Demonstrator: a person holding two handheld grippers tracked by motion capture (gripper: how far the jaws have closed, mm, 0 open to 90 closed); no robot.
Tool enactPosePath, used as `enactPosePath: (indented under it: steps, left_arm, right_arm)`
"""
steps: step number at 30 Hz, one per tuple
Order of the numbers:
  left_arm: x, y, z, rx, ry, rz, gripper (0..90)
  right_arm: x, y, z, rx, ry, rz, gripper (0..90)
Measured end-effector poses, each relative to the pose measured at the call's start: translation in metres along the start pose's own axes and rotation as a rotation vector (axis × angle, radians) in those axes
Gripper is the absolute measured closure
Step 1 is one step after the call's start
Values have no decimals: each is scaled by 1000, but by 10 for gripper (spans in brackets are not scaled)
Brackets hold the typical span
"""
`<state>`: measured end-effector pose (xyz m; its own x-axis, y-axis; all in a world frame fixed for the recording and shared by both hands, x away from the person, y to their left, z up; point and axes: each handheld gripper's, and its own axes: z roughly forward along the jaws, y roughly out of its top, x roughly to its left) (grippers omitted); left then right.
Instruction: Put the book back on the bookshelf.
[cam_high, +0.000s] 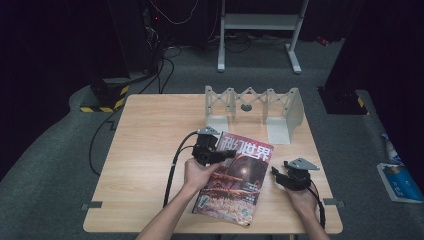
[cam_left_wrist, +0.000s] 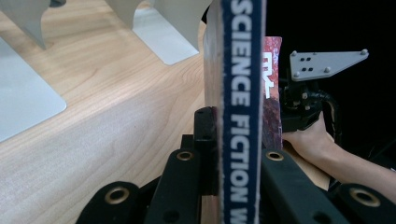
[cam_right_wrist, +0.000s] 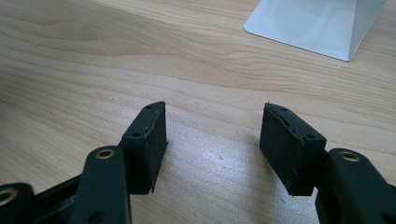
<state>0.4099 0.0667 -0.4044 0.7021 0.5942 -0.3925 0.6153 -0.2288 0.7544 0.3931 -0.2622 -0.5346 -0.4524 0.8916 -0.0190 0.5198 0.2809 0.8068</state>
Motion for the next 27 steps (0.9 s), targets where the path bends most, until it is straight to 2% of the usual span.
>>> enactPosePath:
  steps: [10, 21, 27]
  left_arm:
    - [-7, 12, -9, -12, 15, 45, 836]
    - [-17, 32, -18, 12, 44, 110, 835]
    - [-22, 43, -19, 46, 58, 141, 835]
  right_arm:
    - [0, 0, 0, 0, 0, 1, 411]
    - [0, 0, 0, 0, -1, 2, 411]
    - [1, 0, -1, 1, 0, 3, 411]
